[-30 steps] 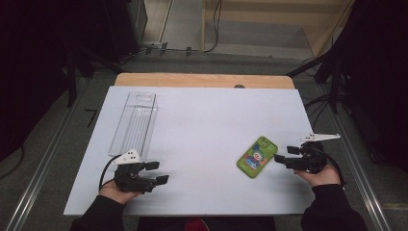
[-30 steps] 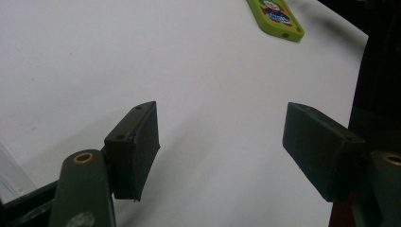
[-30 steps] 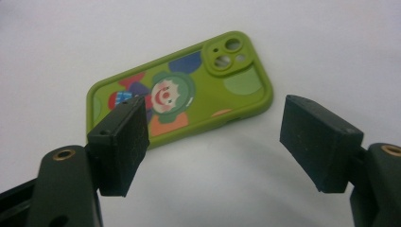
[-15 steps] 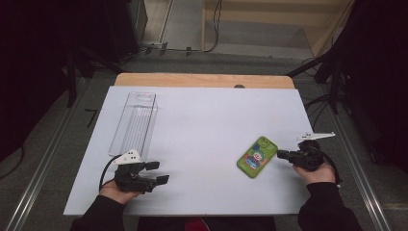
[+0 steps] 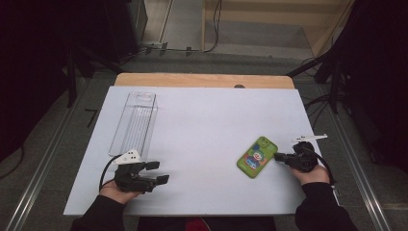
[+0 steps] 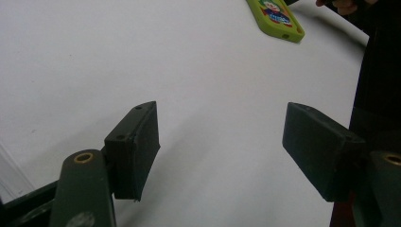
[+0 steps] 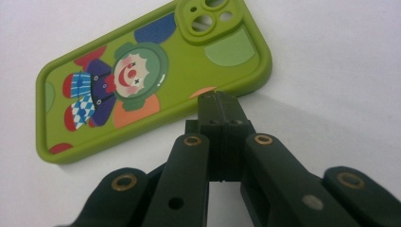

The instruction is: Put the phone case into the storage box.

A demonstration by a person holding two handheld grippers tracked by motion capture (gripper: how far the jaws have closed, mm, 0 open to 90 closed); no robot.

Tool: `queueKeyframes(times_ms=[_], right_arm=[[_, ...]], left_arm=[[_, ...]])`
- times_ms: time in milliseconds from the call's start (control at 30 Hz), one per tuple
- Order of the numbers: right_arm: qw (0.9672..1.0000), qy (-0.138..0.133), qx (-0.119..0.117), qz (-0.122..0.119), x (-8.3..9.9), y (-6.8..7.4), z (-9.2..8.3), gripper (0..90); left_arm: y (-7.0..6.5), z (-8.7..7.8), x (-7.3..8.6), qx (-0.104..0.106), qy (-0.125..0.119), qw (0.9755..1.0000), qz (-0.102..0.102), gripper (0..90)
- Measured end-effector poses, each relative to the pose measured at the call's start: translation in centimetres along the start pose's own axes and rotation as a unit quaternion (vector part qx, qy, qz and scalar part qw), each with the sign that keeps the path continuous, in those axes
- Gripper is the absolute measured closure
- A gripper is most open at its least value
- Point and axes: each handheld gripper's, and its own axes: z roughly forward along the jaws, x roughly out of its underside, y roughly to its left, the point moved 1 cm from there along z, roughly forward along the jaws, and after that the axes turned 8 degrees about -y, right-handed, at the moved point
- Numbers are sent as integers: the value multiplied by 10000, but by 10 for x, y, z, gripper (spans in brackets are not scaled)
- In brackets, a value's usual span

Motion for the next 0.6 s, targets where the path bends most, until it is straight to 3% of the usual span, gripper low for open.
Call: queueKeyframes(times_ms=[433,600], right_arm=[[10000,10,-23,62,-16,5,15,877],[10000,32,-19,-16,-24,12,24,878]], left_arm=[[0,0,0,4,3,10000,17,289],[0,0,0,-8,-9,10000,8,289]])
